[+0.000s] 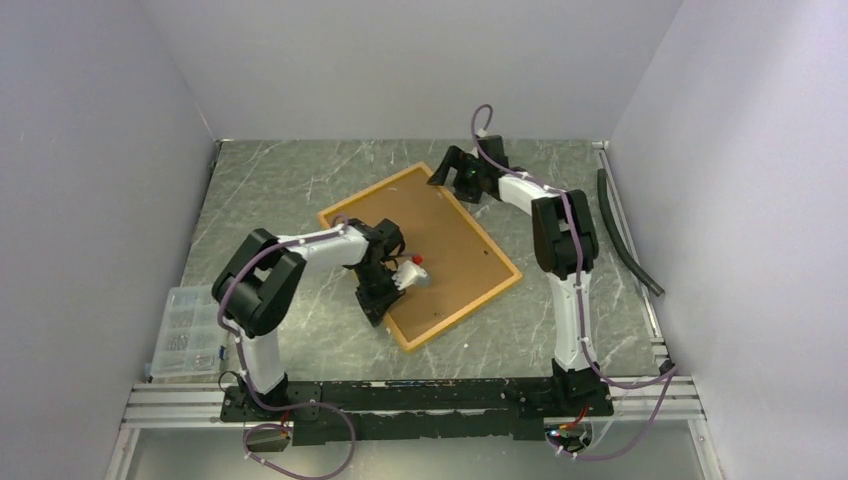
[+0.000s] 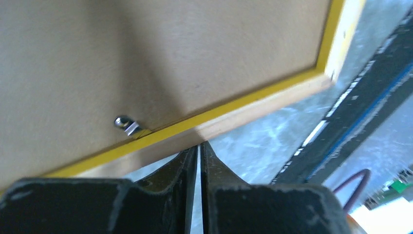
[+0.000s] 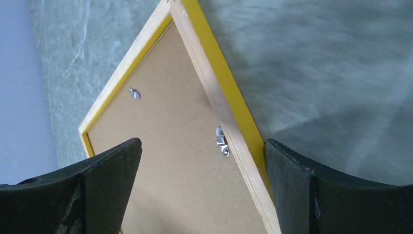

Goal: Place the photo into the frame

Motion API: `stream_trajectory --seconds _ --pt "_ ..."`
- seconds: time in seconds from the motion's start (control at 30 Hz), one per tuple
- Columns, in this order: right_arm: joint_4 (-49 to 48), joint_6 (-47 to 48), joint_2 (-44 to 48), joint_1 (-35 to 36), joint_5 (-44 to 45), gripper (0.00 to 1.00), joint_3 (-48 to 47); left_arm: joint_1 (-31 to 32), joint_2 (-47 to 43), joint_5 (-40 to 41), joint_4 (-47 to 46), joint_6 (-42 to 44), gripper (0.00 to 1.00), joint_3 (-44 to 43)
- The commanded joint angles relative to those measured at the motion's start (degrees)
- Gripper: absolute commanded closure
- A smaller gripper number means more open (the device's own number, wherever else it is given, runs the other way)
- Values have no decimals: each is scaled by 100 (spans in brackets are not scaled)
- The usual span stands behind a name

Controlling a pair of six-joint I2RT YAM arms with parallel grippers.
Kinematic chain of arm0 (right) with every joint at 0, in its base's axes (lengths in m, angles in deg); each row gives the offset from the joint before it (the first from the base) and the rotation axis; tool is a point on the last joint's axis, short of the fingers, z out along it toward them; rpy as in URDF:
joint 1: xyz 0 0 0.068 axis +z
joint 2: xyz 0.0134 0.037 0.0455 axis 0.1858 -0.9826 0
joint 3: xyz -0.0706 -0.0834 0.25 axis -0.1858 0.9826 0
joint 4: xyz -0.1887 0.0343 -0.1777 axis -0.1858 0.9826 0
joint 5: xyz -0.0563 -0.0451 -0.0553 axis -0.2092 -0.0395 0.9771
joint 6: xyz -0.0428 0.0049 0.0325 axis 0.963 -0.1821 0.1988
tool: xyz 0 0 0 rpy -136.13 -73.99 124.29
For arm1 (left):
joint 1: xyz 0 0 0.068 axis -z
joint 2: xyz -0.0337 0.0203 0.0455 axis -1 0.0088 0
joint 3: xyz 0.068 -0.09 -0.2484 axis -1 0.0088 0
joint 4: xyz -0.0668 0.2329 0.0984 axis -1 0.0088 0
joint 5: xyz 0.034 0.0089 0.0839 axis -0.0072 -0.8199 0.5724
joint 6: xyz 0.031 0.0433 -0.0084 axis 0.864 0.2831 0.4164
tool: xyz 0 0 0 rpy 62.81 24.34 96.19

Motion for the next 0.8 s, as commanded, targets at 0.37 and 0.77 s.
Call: stream_trajectory --seconds 0.37,0.77 --pt "1446 412 739 -79 632 0 -820 333 57 -2116 1467 272 51 -930" --pt "1232 -301 4163 -93 1087 0 3357 -3037 1414 -1058 1576 -494 50 -4952"
